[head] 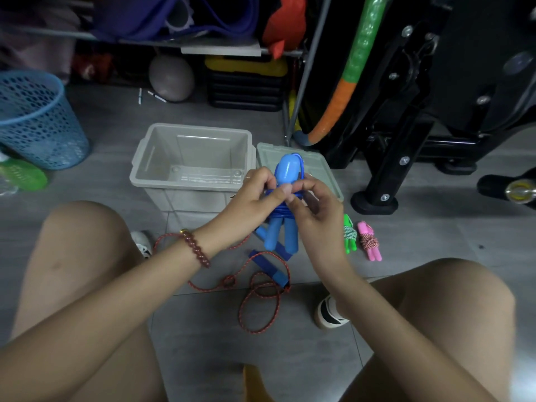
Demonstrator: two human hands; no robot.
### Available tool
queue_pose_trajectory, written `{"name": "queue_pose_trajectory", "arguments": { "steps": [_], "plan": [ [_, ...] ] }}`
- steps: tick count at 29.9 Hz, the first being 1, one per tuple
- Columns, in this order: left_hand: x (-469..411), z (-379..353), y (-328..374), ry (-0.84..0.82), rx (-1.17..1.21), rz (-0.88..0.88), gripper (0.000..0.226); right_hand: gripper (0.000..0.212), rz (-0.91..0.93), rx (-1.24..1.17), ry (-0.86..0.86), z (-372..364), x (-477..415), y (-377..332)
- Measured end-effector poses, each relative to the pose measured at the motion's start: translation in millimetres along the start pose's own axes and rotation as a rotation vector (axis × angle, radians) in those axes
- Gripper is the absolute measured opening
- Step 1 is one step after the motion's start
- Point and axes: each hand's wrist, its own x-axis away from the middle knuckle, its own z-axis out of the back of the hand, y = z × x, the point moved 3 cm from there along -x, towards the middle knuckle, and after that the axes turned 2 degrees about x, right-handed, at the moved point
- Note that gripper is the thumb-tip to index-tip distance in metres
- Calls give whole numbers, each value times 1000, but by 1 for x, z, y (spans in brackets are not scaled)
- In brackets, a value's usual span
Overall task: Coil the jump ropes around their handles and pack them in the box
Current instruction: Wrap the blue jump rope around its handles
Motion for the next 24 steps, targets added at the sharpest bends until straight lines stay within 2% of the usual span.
{"name": "queue_pose_trajectory", "arguments": {
  "steps": [4,7,12,14,16,18,20,21,22,24],
  "plan": [
    [-4,2,3,22,2,-68,18,16,92,26,83,0,0,-3],
    [-3,-1,2,16,20,-148,6,17,86,-14,137,5,0,-3],
    [3,-4,5,81,189,-150,22,18,152,24,190,9,1,-7],
    [5,1,5,149,-65,-185,13,15,190,47,188,9,2,-11],
    [5,4,4,166,-453,-247,28,16,232,82,135,10,1,-14],
    [4,10,8,174,-513,-282,27,33,243,91,-24,8,2,-13],
    [0,15,11,164,-461,-291,25,65,230,159,-209,3,6,-8],
    [0,15,12,143,-456,-290,25,79,219,200,-250,0,9,-7],
    [0,15,11,105,-465,-281,28,85,216,233,-247,-1,10,-7],
    [1,10,8,4,-465,-232,33,84,229,274,-177,-2,10,-6]
  ]
}}
